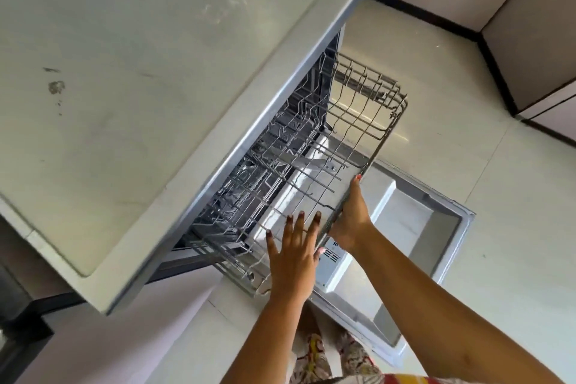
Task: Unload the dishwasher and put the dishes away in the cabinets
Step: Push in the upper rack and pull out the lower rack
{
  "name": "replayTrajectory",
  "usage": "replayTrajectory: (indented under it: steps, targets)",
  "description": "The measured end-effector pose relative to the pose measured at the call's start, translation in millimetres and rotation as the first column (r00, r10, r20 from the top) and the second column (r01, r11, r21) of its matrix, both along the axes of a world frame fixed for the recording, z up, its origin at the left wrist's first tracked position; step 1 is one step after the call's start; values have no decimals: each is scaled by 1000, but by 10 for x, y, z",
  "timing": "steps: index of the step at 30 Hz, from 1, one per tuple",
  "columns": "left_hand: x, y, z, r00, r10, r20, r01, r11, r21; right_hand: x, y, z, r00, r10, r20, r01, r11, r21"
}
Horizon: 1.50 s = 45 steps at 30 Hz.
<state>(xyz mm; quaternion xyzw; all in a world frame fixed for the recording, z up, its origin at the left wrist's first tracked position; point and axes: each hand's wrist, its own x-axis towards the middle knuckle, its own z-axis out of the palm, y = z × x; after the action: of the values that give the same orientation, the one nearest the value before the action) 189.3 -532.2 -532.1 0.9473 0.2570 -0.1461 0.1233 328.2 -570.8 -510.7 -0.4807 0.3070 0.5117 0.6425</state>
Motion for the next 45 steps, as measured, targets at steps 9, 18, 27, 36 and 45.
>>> replayTrajectory:
  steps: [9,18,27,36,45]
  targets:
    - [17,838,-47,971,221,93,-233,963,135,85,742,251,969,208,131,-224,967,121]
    - [-233,859,-201,957,226,184,-274,911,307,70,1391,68,847,453,278,-491,867,85]
    - [-307,1068,-370,968,242,70,-251,928,275,75,1535,-73,669,642,375,-685,728,-26]
    - [-238,1004,-228,955,280,100,-295,930,221,265,1168,121,531,695,484,-761,643,-88]
    - [-57,640,-465,981,187,39,-191,963,188,274,555,-272,243,808,537,-784,490,-381]
